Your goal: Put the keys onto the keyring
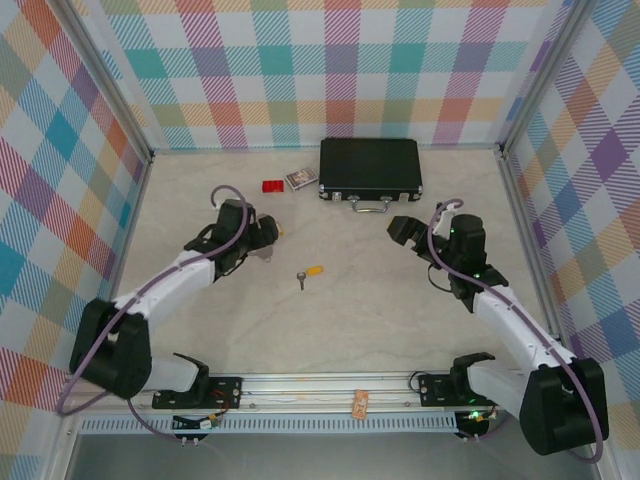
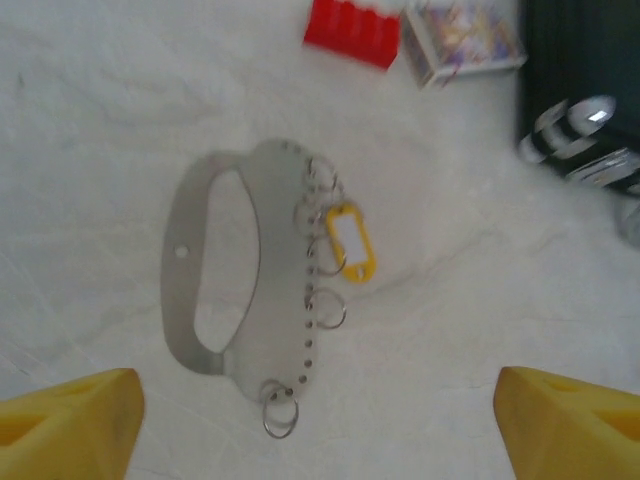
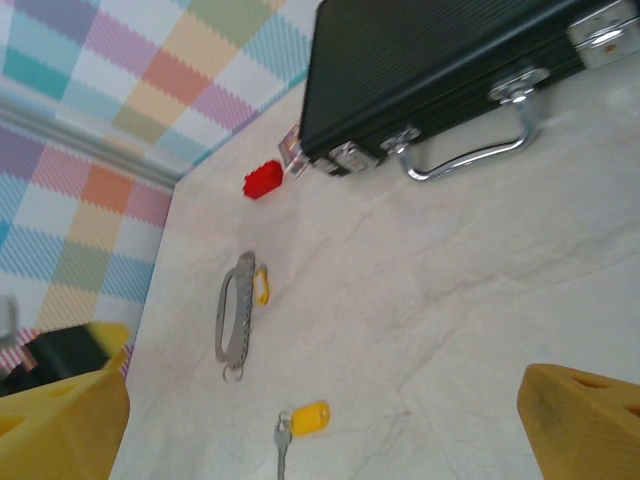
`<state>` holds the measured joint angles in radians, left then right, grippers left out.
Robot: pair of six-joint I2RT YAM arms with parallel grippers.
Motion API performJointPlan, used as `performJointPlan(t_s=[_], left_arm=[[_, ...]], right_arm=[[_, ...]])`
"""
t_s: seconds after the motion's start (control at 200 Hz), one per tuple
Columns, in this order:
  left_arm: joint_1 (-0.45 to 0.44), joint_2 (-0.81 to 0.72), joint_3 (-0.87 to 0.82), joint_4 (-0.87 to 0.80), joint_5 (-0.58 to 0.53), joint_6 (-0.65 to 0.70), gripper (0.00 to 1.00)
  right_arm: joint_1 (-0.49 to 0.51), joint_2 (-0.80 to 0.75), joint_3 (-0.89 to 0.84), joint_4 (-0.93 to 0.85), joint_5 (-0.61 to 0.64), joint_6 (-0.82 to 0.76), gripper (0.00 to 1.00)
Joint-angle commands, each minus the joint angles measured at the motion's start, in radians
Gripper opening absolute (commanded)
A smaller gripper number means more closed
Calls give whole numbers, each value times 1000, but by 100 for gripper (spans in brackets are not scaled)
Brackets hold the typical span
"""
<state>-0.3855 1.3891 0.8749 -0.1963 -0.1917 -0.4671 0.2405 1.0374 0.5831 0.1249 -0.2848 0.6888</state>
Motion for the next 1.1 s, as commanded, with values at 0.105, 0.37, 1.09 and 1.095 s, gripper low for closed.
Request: performJointPlan(t_s=[0.105,0.37,1.09,1.095], left_arm=[[-16,216,178,-141,43,51,71],[-16,412,339,-226,21,97,62],[-27,534,349,-221,117,42,42],[-27,533,346,-221,117,41,42]], right_arm=[[85,9,-17,7,84,-78,99],[100,47,-17,25,78,-78,99],[118,87,-1,18,76,-80,99],[119,87,-2,17,76,-80,99]])
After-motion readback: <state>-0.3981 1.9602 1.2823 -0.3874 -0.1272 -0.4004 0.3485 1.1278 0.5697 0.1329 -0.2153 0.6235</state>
